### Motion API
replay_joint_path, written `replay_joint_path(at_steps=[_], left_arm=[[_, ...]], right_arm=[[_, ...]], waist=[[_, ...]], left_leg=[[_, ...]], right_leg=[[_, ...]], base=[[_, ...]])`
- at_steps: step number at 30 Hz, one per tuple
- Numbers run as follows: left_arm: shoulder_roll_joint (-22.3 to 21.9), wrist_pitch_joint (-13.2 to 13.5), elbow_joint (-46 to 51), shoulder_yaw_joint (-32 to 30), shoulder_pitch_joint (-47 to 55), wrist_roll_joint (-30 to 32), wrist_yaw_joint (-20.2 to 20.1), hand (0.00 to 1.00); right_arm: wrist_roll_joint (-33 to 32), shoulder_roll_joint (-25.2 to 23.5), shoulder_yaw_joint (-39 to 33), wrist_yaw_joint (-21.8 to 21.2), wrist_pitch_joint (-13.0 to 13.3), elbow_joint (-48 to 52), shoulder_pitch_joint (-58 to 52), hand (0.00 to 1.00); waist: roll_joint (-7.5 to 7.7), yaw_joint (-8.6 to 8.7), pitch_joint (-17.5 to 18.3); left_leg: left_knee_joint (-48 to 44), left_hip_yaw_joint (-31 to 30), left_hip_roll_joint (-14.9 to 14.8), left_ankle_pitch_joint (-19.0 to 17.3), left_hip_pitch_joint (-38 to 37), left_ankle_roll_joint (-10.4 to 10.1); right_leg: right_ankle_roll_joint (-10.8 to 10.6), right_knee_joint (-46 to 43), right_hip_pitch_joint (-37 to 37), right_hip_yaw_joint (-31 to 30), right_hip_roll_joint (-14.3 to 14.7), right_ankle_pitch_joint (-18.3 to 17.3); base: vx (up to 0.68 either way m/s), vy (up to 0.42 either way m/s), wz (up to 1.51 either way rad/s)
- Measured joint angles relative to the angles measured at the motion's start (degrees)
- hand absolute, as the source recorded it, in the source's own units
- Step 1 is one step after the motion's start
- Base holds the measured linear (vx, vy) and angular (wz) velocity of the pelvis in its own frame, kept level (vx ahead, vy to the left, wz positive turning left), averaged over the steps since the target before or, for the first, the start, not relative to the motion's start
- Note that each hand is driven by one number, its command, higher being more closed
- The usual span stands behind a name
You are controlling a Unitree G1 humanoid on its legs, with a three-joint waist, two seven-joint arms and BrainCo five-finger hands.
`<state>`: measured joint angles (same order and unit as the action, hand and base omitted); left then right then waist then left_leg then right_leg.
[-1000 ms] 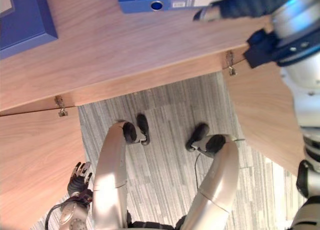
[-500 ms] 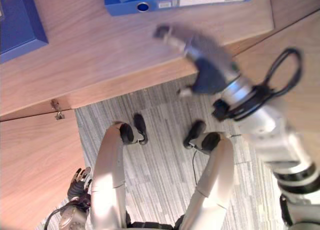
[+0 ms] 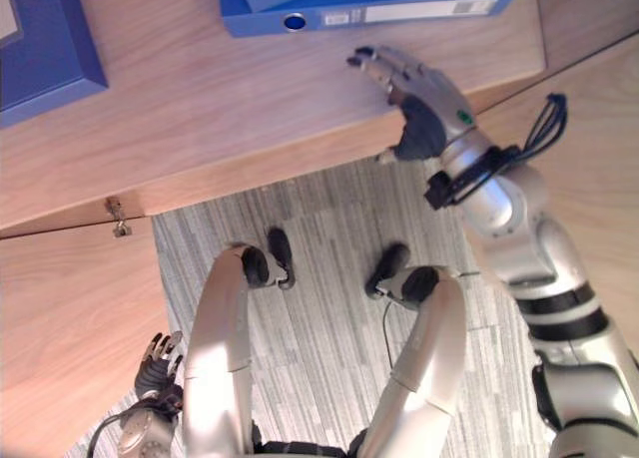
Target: Walk over to the cabinet, pick up the folder, carry it to the office cabinet, place the folder inside the office cabinet, then close the office cabinet door
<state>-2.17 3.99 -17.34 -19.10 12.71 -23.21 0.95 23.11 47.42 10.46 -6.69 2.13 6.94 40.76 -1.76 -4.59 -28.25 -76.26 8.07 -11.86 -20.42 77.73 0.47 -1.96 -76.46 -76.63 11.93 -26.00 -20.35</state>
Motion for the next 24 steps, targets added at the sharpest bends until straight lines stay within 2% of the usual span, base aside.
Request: replay_joint_path(at_steps=[6, 12, 19, 24], left_arm=[[0.13, 0.19, 0.98, 0.88, -0.01, -1.62, 0.24, 0.00], [0.22, 0.49, 1.14, 1.24, -0.02, -1.87, 0.74, 0.00], [0.09, 0.14, 1.87, 1.39, -0.02, -1.82, 1.61, 0.00], [-0.08, -0.20, 2.45, 1.43, -0.03, -1.85, 1.97, 0.00]], right_arm=[[-4.15, 0.08, -0.15, 1.36, -2.14, -5.80, 4.28, 0.00], [-3.79, 0.09, 1.10, 1.53, -1.31, -11.16, 9.48, 0.00], [5.34, -0.34, 3.52, -0.52, -0.86, -14.80, 15.14, 0.00], [5.32, -0.37, 5.07, -0.55, -0.85, -19.26, 19.88, 0.00]], waist=[[-0.02, -0.92, 0.01], [-0.06, -1.03, 0.03], [-0.10, -1.22, 0.17], [-0.10, -1.25, 0.21]], left_leg=[[-0.16, 0.03, -0.01, -0.08, 0.16, 0.13], [-0.13, 0.03, -0.03, -0.08, 0.22, 0.11], [0.81, 0.01, 0.08, 0.23, 0.16, -0.45], [2.03, -0.44, 0.49, 1.08, 0.17, -1.03]], right_leg=[[0.00, -0.13, -0.14, -0.01, -0.11, 0.00], [0.00, -0.11, -0.20, 0.00, -0.12, 0.00], [-0.04, 0.62, -0.09, 0.39, -0.18, 0.03], [0.13, 1.45, 0.14, 1.07, -0.22, 0.16]], base=[[0.03, 0.015, 0.00], [0.03, 0.009, 0.00], [0.01, 0.006, 0.00], [0.02, 0.007, 0.03]])
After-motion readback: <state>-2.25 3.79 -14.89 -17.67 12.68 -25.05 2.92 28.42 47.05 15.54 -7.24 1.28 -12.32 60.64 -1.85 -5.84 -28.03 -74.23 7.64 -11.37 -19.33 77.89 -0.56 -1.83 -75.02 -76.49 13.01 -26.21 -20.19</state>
